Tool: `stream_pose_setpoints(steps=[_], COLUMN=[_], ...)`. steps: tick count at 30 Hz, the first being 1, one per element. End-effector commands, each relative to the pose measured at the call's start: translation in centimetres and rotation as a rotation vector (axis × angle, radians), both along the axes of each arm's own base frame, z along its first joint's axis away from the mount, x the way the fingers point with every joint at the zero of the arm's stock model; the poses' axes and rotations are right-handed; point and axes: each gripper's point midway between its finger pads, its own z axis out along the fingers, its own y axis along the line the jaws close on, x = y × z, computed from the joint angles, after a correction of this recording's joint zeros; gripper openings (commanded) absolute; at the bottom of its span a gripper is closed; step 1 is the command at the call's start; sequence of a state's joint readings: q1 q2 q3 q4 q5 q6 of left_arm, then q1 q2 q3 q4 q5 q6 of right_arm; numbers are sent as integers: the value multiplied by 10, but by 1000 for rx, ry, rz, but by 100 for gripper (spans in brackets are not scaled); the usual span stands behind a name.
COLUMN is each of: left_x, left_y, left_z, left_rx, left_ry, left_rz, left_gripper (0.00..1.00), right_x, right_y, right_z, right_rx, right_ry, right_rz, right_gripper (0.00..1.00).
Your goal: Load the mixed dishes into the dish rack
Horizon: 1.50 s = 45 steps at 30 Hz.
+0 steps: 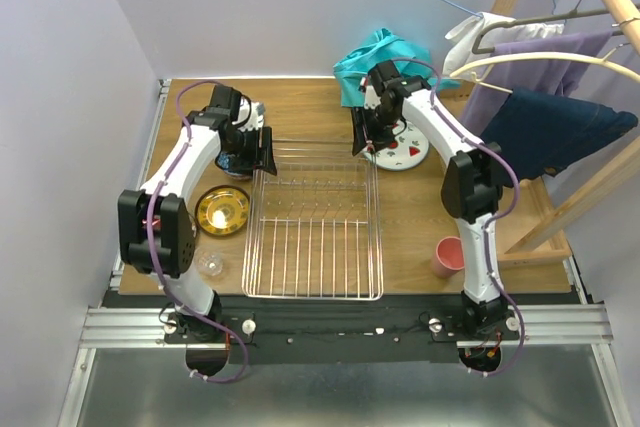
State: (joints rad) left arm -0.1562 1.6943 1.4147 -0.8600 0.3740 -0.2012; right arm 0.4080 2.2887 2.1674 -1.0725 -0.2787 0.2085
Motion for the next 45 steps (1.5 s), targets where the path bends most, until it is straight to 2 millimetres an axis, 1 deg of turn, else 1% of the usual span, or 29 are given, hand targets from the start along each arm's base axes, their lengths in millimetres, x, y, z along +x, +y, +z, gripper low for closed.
stream_pose_setpoints(steps=[1, 2, 5, 9, 11, 14, 15, 17, 18, 19, 20, 21, 22, 25, 27, 28, 29, 30, 31, 32, 33, 34, 36, 37, 39, 40, 42, 43, 45], left_x=[-18, -22, -35, -34, -32, -35, -37, -48, -53, -64, -69, -73, -81, -88, -90, -93, -95, -97, -98, -100, -102, -103, -100, -92, -86, -79, -74, -72, -71], left_y=[-14, -13, -10, -7, -4, 1, 2, 6, 6, 8, 8, 8, 7, 6, 6, 7, 6, 5, 4, 2, 1, 0, -3, -6, -14, -19, -27, -35, -44], left_z=[30, 28, 12, 1, 1, 6, 6, 4, 2, -8, -9, -12, -18, -20, -21, -22, -23, -23, -23, -22, -21, -21, -15, -4, 9, 24, 35, 51, 59], left_rx=[-60, -58, -47, -34, -14, 16, 23, 34, 38, 43, 40, 42, 36, 27, 32, 35, 31, 26, 23, 13, 5, 0, -15, -29, -63, -80, -97, -128, -145], left_ry=[-96, -93, -54, -57, -62, -66, -65, -46, -35, 0, 4, 13, 36, 45, 49, 63, 73, 78, 84, 90, 94, 101, 90, 56, 33, 0, -10, -29, -34], left_rz=[-51, -50, -39, -24, -17, -28, -27, -26, -20, -17, -17, -15, -17, -15, -23, -24, -27, -34, -36, -40, -44, -48, -49, -51, -72, -91, -114, -134, -172], left_gripper=[72, 72, 74, 71, 72, 73, 73, 72, 72, 70, 69, 66, 64, 53, 42, 40, 37, 30, 27, 23, 14, 10, 0, 0, 0, 0, 0, 0, 0], right_x=[-38, -42, -53, -46, -36, -36, -45, -61, -79, -90, -99, -105, -114, -113, -112, -111, -109, -109, -108, -107, -108, -107, -104, -102, -98, -96, -94, -91, -94], right_y=[15, 11, 5, 4, 5, -2, -7, -13, -20, -24, -27, -32, -38, -41, -38, -36, -34, -32, -31, -29, -28, -28, -25, -23, -19, -18, -19, -16, -13], right_z=[27, 32, 24, 15, 22, 23, 17, 21, 8, 4, 12, 10, 3, 7, 5, 4, 6, 5, 6, 8, 9, 10, 20, 26, 41, 46, 55, 62, 68], right_rx=[55, 46, 30, 15, 4, -32, -50, -51, -67, -69, -66, -81, -100, -102, -93, -90, -75, -74, -67, -55, -54, -51, -35, -25, 0, 6, -10, -11, -1], right_ry=[-4, -13, 16, 7, -24, -26, 1, 24, 83, 111, 103, 114, 137, 124, 130, 131, 130, 135, 134, 132, 137, 136, 115, 99, 67, 54, 22, -5, -11], right_rz=[39, 34, 28, 5, -6, -4, -2, -6, -10, -9, -11, -17, -21, -19, -7, 0, 6, 11, 18, 22, 27, 26, 28, 32, 42, 45, 55, 63, 84], right_gripper=[63, 63, 66, 65, 65, 66, 66, 65, 64, 61, 59, 57, 52, 44, 39, 30, 26, 24, 15, 9, 3, 1, 1, 1, 1, 1, 1, 0, 0])
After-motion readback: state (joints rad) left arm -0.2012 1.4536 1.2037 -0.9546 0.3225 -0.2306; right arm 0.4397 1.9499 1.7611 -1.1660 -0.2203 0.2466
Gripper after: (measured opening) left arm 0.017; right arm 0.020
